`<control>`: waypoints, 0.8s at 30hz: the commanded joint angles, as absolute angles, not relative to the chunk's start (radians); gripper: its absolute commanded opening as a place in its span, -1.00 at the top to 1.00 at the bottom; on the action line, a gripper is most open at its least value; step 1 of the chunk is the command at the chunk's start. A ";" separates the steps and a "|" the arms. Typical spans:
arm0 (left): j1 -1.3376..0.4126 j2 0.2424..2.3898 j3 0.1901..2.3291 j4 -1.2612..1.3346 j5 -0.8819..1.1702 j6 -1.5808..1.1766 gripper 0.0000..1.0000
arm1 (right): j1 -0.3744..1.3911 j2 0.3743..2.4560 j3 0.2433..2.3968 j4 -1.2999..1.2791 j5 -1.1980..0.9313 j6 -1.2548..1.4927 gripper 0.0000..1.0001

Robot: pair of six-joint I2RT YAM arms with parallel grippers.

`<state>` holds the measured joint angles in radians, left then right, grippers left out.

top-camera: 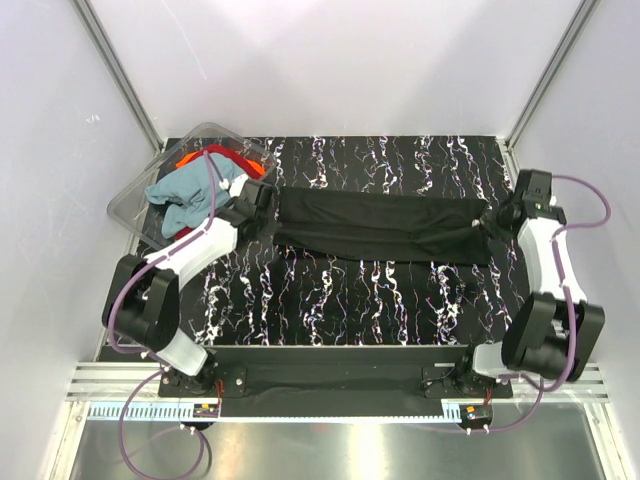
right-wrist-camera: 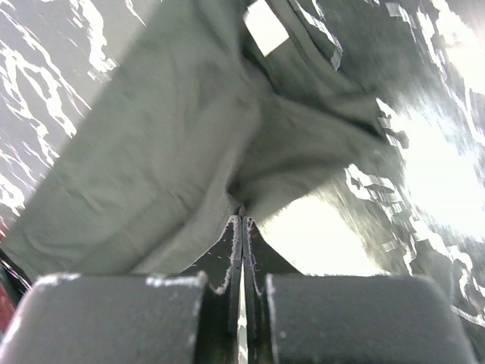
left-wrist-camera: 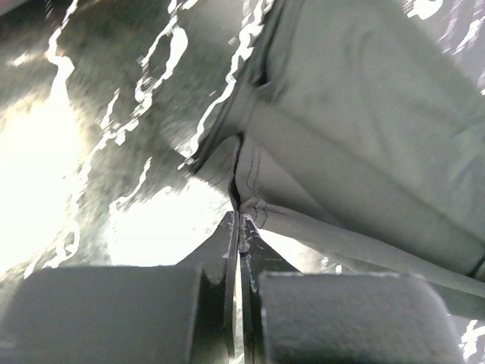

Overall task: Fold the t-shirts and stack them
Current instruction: Fold the tshirt

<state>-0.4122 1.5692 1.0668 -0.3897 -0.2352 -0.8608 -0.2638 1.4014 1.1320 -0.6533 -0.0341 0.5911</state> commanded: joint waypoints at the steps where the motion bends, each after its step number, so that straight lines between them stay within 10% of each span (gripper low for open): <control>1: -0.413 1.496 1.011 -0.379 -0.242 -0.842 1.00 | -0.259 1.283 1.037 -0.715 -0.005 0.620 1.00; 24: -0.472 1.390 0.810 -0.394 -0.232 -0.876 1.00 | -0.259 0.842 0.825 -0.890 0.057 0.696 1.00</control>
